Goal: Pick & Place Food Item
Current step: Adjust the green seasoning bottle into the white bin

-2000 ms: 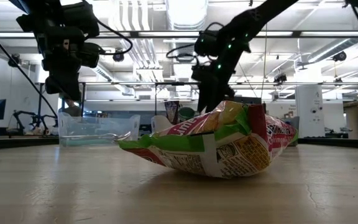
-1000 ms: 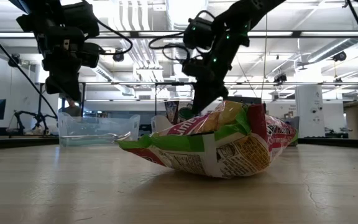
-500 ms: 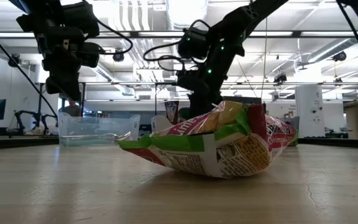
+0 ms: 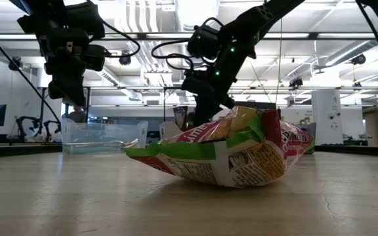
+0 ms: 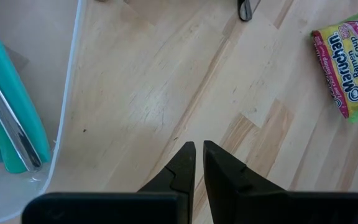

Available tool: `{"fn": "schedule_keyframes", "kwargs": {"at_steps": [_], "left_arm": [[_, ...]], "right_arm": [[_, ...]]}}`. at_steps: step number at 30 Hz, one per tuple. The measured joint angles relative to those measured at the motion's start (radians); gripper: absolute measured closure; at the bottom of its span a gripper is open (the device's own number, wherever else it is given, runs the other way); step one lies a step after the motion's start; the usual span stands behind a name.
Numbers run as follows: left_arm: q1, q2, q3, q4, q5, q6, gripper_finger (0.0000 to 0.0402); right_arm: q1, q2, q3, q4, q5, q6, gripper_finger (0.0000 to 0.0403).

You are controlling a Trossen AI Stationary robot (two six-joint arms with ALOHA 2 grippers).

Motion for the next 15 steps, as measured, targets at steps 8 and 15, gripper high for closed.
{"fn": "schedule_keyframes", "kwargs": {"at_steps": [8,15], "left_arm": [[0.0,0.0,0.0,0.0,0.0,0.0,0.0367],[0.0,0.0,0.0,0.0,0.0,0.0,0.0367]], "right_arm": [[-0.023,-0.002,0.0,0.0,0.007,0.005,0.0391],[-0.049,-0.006,-0.001,0.029,0.009,0.013,0.0391]]}}
